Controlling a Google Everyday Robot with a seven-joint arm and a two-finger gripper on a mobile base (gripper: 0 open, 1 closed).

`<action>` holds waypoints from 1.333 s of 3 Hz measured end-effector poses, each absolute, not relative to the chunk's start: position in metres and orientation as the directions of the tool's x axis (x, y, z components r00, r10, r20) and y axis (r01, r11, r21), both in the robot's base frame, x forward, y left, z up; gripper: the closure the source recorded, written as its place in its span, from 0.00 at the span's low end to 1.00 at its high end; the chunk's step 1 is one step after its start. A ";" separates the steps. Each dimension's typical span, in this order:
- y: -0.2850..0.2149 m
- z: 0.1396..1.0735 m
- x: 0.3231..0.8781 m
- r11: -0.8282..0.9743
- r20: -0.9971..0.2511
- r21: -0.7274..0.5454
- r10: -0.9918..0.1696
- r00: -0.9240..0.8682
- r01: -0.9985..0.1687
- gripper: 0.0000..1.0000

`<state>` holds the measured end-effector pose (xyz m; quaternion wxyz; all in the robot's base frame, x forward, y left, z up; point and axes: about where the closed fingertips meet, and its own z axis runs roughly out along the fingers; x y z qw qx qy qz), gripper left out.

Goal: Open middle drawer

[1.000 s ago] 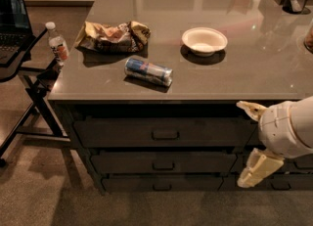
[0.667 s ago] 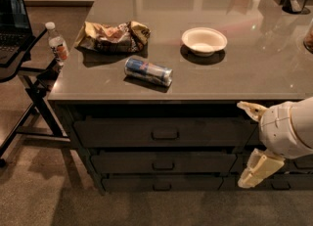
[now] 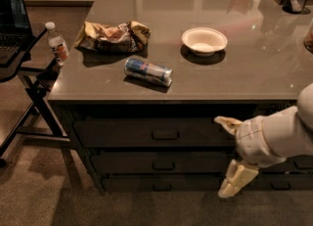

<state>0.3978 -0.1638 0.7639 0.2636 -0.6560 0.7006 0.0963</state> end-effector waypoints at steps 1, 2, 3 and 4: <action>-0.144 0.710 0.398 0.103 -0.550 -0.165 -0.835 0.005 -0.981 0.00; -0.136 0.662 0.399 0.103 -0.572 -0.150 -0.820 0.001 -0.983 0.00; -0.138 0.625 0.400 0.113 -0.581 -0.149 -0.814 -0.006 -0.982 0.00; -0.136 0.575 0.415 0.132 -0.604 -0.177 -0.797 0.001 -0.975 0.00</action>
Offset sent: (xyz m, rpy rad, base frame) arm 0.0038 0.0328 -0.1621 0.1216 0.0635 0.0284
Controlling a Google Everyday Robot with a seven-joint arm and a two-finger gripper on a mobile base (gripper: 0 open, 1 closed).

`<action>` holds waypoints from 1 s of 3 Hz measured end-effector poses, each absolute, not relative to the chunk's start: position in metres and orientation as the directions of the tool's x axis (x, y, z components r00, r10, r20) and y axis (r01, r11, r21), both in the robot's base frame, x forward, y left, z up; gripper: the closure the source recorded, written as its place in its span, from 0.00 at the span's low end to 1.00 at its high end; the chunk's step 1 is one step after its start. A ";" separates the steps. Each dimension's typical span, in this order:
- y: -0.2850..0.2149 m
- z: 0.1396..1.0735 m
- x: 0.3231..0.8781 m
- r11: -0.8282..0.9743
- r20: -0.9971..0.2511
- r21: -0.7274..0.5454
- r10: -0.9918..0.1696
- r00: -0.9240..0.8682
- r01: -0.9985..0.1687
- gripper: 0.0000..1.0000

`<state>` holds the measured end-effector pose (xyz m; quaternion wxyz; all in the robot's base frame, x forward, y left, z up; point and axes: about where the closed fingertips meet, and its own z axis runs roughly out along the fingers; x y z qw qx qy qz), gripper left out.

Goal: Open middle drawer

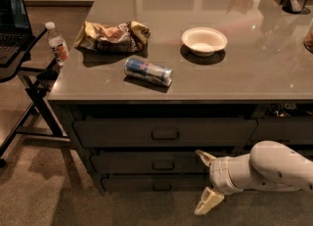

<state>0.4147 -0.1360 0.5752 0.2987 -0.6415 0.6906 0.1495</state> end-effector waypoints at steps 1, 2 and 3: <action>-0.136 0.575 0.415 0.132 -0.604 -0.177 -0.797 0.001 -0.975 0.00; -0.136 0.559 0.422 0.153 -0.587 -0.178 -0.809 -0.020 -0.972 0.00; -0.146 0.531 0.441 0.212 -0.593 -0.194 -0.803 -0.058 -0.958 0.00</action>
Offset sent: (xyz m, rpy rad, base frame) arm 0.0198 -0.0030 -0.0386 -0.0543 0.0044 -0.0683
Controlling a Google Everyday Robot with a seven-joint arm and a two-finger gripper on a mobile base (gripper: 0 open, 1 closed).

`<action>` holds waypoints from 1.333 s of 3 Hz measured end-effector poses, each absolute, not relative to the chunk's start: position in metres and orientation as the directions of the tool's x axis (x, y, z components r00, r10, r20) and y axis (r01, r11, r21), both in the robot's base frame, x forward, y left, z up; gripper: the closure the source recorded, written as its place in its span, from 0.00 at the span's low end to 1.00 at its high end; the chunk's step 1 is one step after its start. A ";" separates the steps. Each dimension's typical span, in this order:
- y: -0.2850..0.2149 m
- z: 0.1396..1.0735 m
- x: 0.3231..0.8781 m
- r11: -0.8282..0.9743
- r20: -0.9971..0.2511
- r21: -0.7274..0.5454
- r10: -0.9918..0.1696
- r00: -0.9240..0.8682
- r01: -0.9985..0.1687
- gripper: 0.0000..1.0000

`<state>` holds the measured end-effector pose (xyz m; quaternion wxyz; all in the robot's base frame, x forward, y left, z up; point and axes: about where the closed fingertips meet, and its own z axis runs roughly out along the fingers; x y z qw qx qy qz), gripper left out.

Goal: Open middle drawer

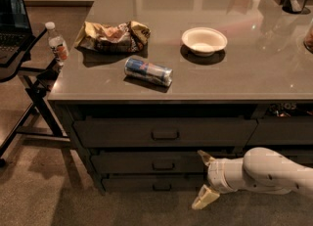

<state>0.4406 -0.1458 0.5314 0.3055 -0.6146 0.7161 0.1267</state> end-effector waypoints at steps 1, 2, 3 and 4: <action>-0.156 0.496 0.459 0.271 -0.620 -0.208 -0.780 -0.087 -0.940 0.00; -0.163 0.464 0.470 0.308 -0.667 -0.199 -0.738 -0.101 -0.930 0.00; -0.168 0.442 0.484 0.336 -0.705 -0.208 -0.702 -0.097 -0.919 0.00; -0.172 0.438 0.506 0.353 -0.720 -0.249 -0.691 -0.071 -0.902 0.00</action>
Offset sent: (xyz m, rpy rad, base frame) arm 0.0452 -0.0308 -0.1073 0.1675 -0.0406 -0.1194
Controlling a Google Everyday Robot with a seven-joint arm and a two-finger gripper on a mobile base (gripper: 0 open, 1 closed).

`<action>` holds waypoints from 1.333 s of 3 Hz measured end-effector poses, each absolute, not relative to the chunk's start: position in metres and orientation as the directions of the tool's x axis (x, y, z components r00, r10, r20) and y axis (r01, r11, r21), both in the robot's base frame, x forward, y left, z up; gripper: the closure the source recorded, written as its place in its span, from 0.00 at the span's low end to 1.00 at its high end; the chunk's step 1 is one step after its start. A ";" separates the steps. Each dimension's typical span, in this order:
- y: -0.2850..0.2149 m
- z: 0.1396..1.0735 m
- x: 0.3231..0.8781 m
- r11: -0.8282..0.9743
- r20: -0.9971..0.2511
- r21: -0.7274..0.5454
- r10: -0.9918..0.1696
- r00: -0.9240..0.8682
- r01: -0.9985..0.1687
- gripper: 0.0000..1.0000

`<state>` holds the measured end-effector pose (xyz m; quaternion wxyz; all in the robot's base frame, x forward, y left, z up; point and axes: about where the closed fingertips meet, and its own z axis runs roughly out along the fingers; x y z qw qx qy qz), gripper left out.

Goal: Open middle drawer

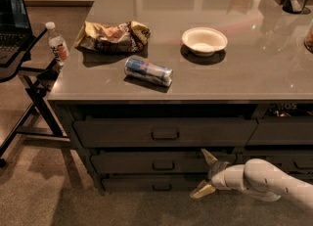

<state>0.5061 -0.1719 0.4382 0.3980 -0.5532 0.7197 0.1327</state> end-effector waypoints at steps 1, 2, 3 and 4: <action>-0.178 0.453 0.532 0.362 -0.717 -0.323 -0.697 -0.024 -0.874 0.00; -0.177 0.453 0.532 0.362 -0.717 -0.323 -0.697 -0.024 -0.875 0.00; -0.169 0.446 0.538 0.340 -0.718 -0.317 -0.696 -0.011 -0.885 0.00; -0.154 0.422 0.551 0.279 -0.699 -0.306 -0.715 0.016 -0.910 0.00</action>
Offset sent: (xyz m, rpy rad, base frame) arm 0.0192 -0.0044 0.0108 -0.0071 -0.0586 -0.0105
